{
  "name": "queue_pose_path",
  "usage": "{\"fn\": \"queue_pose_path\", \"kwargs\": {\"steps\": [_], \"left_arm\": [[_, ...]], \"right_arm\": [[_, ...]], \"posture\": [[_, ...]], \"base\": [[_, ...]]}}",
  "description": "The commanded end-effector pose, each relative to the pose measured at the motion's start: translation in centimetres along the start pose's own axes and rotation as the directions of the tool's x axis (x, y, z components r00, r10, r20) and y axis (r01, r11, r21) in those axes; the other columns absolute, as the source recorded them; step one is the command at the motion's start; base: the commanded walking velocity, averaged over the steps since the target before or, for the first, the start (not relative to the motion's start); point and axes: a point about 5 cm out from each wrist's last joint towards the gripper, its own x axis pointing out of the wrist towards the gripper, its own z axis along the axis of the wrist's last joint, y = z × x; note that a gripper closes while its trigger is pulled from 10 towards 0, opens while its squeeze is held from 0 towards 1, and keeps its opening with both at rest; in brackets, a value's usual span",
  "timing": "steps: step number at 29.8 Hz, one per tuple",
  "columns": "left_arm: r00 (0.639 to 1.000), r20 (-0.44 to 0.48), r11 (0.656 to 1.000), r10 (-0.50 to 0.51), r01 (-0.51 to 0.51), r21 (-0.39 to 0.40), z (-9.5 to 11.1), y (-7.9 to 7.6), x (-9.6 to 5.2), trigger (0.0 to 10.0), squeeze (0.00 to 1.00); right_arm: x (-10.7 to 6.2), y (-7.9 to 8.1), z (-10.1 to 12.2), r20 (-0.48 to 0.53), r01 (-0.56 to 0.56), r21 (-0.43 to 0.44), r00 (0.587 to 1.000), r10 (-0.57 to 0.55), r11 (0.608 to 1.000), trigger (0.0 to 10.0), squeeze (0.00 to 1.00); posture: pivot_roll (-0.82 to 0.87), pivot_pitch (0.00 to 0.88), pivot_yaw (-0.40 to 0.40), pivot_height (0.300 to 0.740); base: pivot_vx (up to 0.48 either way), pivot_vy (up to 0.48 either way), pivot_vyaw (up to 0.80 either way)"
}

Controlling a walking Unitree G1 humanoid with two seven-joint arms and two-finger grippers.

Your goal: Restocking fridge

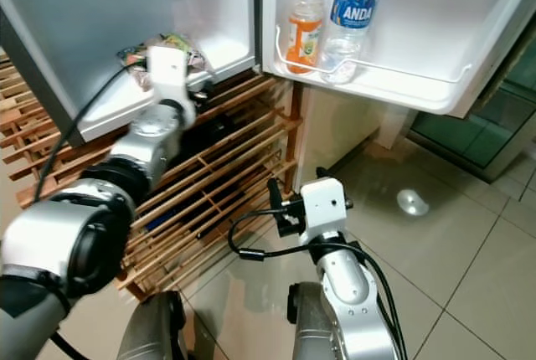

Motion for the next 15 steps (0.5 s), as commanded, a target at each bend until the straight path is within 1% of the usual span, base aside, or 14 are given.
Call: {"fn": "queue_pose_path", "kwargs": {"steps": [1,2,3,5,7,8,9,10,11,12,13,15], "left_arm": [[0.998,0.055,0.998,-0.044,0.041,0.046,0.1,0.1,-0.3,10.0,0.00],[0.998,0.055,0.998,-0.044,0.041,0.046,0.1,0.1,-0.3,10.0,0.00],[0.995,0.074,0.996,-0.068,0.063,0.066,0.0,0.1,-0.5,10.0,0.00],[0.988,0.109,0.991,-0.109,0.099,0.094,-0.6,0.6,-1.2,10.0,0.00],[0.983,0.139,0.985,-0.123,0.104,0.139,-1.5,1.7,-2.7,10.0,0.00],[0.983,0.142,0.985,-0.119,0.099,0.138,-1.9,2.2,-3.3,10.0,0.00],[0.984,0.148,0.991,-0.096,0.080,0.108,-2.4,3.0,-4.4,10.0,0.00],[0.986,0.149,0.994,-0.079,0.067,0.082,-2.8,3.5,-5.2,10.0,0.00],[0.988,0.154,0.999,-0.022,0.016,0.040,-3.4,4.6,-6.9,10.0,0.00],[0.988,0.154,0.999,-0.022,0.016,0.040,-3.4,4.6,-6.9,10.0,0.00],[0.987,0.157,0.999,0.043,-0.043,-0.004,-4.0,5.5,-8.6,10.0,0.00],[0.982,0.159,0.995,0.101,-0.097,-0.034,-4.7,6.1,-10.5,10.0,0.00]], "right_arm": [[0.4,-0.4,0.3,0.011,0.018,0.020,1.000,-0.018,1.000,10.0,0.00],[0.4,-0.4,0.3,0.011,0.018,0.020,1.000,-0.018,1.000,10.0,0.00],[0.6,-0.5,0.3,0.015,0.022,0.020,1.000,-0.022,1.000,10.0,0.00],[1.0,-0.8,0.4,0.021,0.021,0.016,1.000,-0.021,1.000,10.0,0.00],[1.4,-0.9,0.4,0.027,0.015,0.011,1.000,-0.015,1.000,10.0,0.00],[1.7,-1.0,0.4,0.030,0.014,0.009,0.999,-0.014,1.000,10.0,0.00],[2.0,-1.3,0.4,0.032,0.017,0.007,0.999,-0.017,1.000,10.0,0.00],[2.3,-1.5,0.4,0.033,0.020,0.007,0.999,-0.020,1.000,10.0,0.00],[2.9,-2.1,0.2,0.027,0.043,0.023,0.999,-0.044,0.999,10.0,0.00],[2.9,-2.1,0.2,0.027,0.043,0.023,0.999,-0.044,0.999,10.0,0.00],[3.3,-2.6,0.0,0.023,0.061,0.036,0.998,-0.062,0.998,10.0,0.00],[3.9,-2.9,-0.2,0.018,0.064,0.044,0.998,-0.065,0.997,10.0,0.00]], "posture": [[-0.31,0.000,0.047,0.591],[-0.31,0.000,0.047,0.591],[-0.29,0.000,0.043,0.591],[-0.28,0.000,0.038,0.591],[-0.25,0.000,0.033,0.591],[-0.24,0.000,0.030,0.591],[-0.22,0.000,0.024,0.591],[-0.22,0.000,0.021,0.591],[-0.19,0.000,0.009,0.591],[-0.19,0.000,0.009,0.591],[-0.16,0.000,-0.001,0.591],[-0.14,0.000,-0.013,0.591]], "base": [[0.000,0.000,0.00],[0.000,0.000,0.00],[0.000,0.000,0.00],[0.000,0.000,0.00],[0.000,0.000,0.00],[0.000,0.000,0.00],[0.000,0.000,0.00],[0.000,0.000,0.00],[0.000,0.000,0.00],[0.000,0.000,0.00],[0.000,0.000,0.63],[0.000,0.000,0.63]]}}
